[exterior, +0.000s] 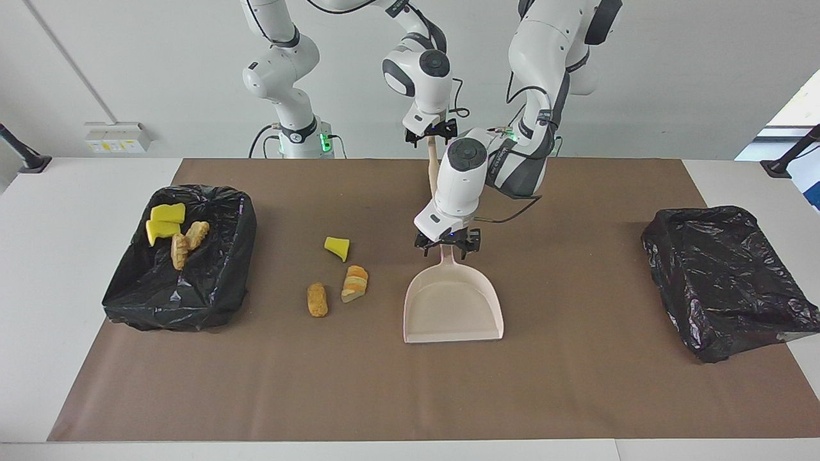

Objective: Sweep and dump trash in bin

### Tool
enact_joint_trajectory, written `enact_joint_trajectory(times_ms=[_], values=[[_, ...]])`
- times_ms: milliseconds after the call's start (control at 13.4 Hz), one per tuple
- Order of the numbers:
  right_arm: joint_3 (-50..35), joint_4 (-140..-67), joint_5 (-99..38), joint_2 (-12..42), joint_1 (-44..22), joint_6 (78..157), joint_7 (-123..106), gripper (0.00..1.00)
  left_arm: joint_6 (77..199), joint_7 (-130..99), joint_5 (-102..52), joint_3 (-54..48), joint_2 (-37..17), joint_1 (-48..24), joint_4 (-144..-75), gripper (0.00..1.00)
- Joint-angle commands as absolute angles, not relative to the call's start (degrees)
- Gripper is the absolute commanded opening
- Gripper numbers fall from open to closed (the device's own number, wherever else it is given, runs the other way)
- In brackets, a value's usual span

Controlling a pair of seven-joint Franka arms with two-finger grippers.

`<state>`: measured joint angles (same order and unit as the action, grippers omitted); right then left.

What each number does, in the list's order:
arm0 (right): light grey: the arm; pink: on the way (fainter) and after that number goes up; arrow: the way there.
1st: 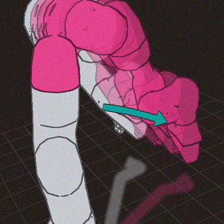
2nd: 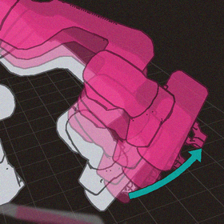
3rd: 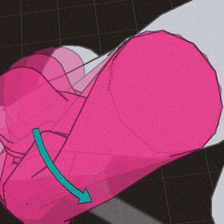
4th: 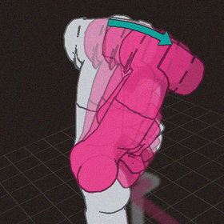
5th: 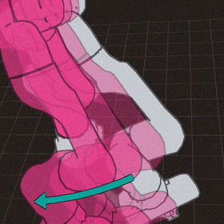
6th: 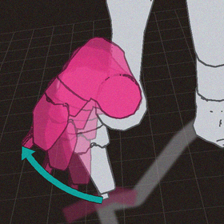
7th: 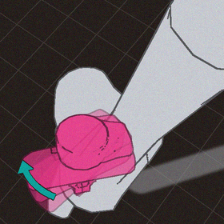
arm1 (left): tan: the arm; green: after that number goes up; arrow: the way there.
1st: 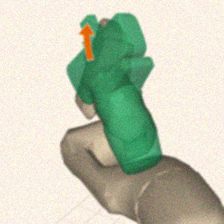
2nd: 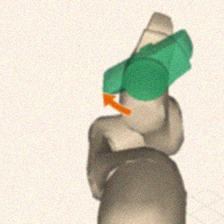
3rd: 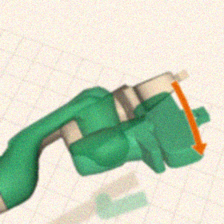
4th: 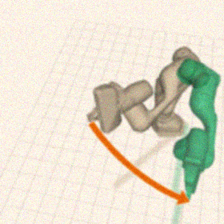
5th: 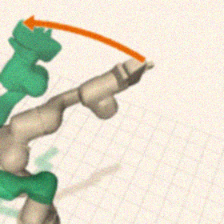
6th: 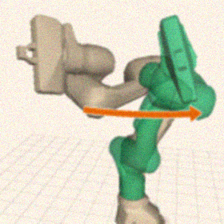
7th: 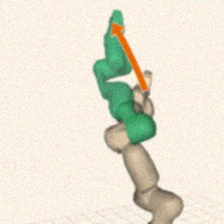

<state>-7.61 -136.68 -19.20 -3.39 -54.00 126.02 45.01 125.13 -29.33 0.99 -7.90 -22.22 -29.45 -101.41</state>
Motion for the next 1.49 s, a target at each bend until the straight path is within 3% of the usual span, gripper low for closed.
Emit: enact_joint_trajectory(times_ms=[0,223,298,372,521,744,893,1191,1414], values=[[-7.4,-137.9,-20.7,-4.5,-54.1,127.3,45.7,0.91,125.6,-30.5,3.0,-6.9,-21.3,-29.9,-102.7,0.54],[-7.4,-137.7,-20.7,-4.2,-54.2,127.6,46.4,0.34,125.2,-30.5,4.5,-7.0,-20.9,-30.2,-103.7,0.43],[-7.4,-137.6,-20.7,-4.1,-54.3,127.7,46.9,0.13,124.5,-30.4,4.6,-6.9,-20.8,-30.2,-103.6,0.36],[-7.4,-137.6,-20.7,-4.0,-54.3,128.0,47.4,0.00,124.5,-30.3,4.7,-6.9,-20.7,-30.1,-103.5,0.26],[-7.4,-137.1,-20.7,-3.5,-54.2,127.6,47.4,0.00,123.8,-29.8,4.7,-6.8,-19.6,-29.3,-103.4,0.09],[-7.0,-135.7,-20.5,-3.4,-53.5,126.3,47.5,0.00,121.4,-27.5,8.1,-6.7,-17.2,-28.0,-103.3,0.08],[-6.7,-135.0,-19.6,-6.0,-51.8,121.1,47.5,0.00,117.7,-19.9,8.3,-6.6,-15.9,-27.3,-103.3,0.05],[-6.7,-130.8,-13.6,-11.6,-43.2,107.1,45.0,0.00,116.9,3.8,8.3,-6.5,-15.6,-23.1,-103.1,0.05],[-6.8,-126.3,-6.2,-10.6,-34.4,98.6,39.0,0.00,116.9,16.7,8.3,-6.5,-15.8,-22.0,-103.2,0.00]])
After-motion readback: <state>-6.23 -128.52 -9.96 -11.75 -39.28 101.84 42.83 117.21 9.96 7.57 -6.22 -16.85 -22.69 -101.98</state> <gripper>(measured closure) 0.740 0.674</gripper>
